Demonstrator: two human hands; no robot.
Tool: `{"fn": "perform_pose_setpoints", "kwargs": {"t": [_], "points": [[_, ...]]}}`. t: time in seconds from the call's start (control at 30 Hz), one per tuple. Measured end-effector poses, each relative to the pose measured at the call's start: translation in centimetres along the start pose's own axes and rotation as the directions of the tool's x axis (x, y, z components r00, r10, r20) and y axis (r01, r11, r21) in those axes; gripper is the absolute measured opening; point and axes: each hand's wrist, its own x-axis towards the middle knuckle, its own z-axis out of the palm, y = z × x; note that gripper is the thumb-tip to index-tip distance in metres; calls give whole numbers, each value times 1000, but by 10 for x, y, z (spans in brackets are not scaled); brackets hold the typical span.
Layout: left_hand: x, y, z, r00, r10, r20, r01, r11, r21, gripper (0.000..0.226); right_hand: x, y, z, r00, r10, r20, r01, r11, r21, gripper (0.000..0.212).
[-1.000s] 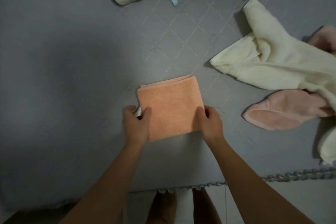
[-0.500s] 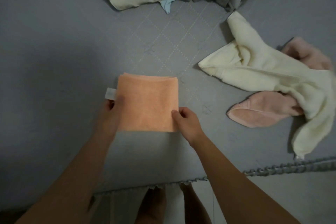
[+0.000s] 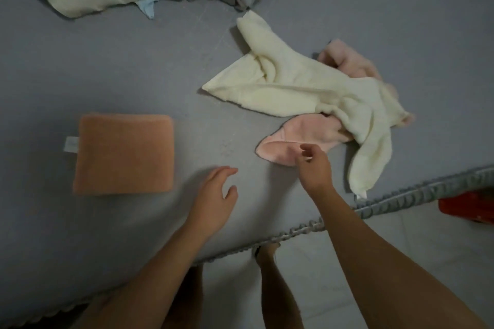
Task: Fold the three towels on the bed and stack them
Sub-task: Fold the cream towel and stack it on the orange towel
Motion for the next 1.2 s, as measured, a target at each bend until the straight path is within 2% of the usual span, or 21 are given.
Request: {"fn": "perform_pose_setpoints", "kwargs": {"t": [0.07, 0.13, 0.23, 0.3, 0.37, 0.43, 0.53, 0.63, 0.67, 0.7, 0.73, 0.77, 0.83, 0.9, 0.97, 1.0, 1.07, 1.1, 1.13, 1.2], "points": [[12, 20, 38, 998, -1, 70, 1, 1000, 7, 38, 16, 30, -39, 996, 46, -79, -43, 998, 44, 35], [33, 43, 74, 993, 17, 114, -24, 998, 66, 40, 33, 58, -73, 988, 119, -101, -110, 990, 90, 38], [79, 83, 123, 990, 115, 86, -128, 977, 168, 45, 60, 98, -112, 978, 178, -107, -167, 980, 106, 48], [120, 115, 154, 990, 130, 50, -137, 974, 180, 50, 80, 120, -131, 973, 173, -153, -160, 983, 89, 52], [158, 148, 181, 999, 33, 23, -35, 994, 105, 52, 100, 136, -145, 974, 100, -204, -102, 995, 0, 56], [189, 177, 207, 992, -126, 2, 125, 990, -62, 60, 123, 144, -155, 978, 2, -208, -28, 992, -122, 56], [221, 203, 233, 962, -261, -79, 236, 943, -234, 80, 158, 142, -167, 993, -6, -115, -6, 994, -106, 56], [232, 211, 226, 882, -460, -104, 395, 840, -372, 89, 171, 131, -171, 996, -91, -17, 91, 996, -24, 33], [234, 208, 223, 866, -488, -111, 417, 826, -379, 82, 167, 127, -172, 988, -153, 8, 153, 988, -25, 25], [230, 210, 219, 852, -499, -156, 385, 801, -459, 67, 160, 125, -172, 976, -214, 39, 215, 977, -13, 20], [226, 210, 217, 861, -484, -153, 374, 809, -454, 49, 150, 125, -172, 961, -268, 74, 268, 963, 11, 19], [220, 209, 215, 856, -502, -124, 380, 772, -509, 37, 139, 126, -173, 945, -307, 109, 305, 952, 36, 18], [202, 205, 206, 843, -530, -96, 354, 679, -643, 25, 119, 130, -176, 926, -328, 184, 315, 944, 101, 16], [182, 191, 201, 827, -562, 4, 377, 551, -744, 14, 104, 132, -178, 913, -345, 219, 321, 937, 136, 12], [166, 189, 198, 826, -549, 132, 447, 494, -745, 25, 87, 126, -175, 883, -367, 292, 347, 930, 119, 16], [165, 188, 197, 827, -536, 167, 470, 499, -728, 36, 77, 120, -173, 850, -381, 364, 363, 924, 120, 23], [166, 192, 193, 871, -474, 130, 446, 651, -615, 54, 58, 112, -166, 759, -420, 497, 415, 901, 128, 33], [165, 196, 189, 882, -466, 72, 428, 726, -538, 56, 52, 110, -164, 738, -413, 534, 425, 899, 109, 32], [165, 198, 185, 885, -465, 38, 413, 744, -525, 51, 48, 107, -163, 747, -391, 538, 411, 907, 88, 27], [157, 193, 175, 902, -430, 43, 350, 668, -657, 33, 47, 101, -164, 841, -335, 425, 334, 939, 79, 17]]}}
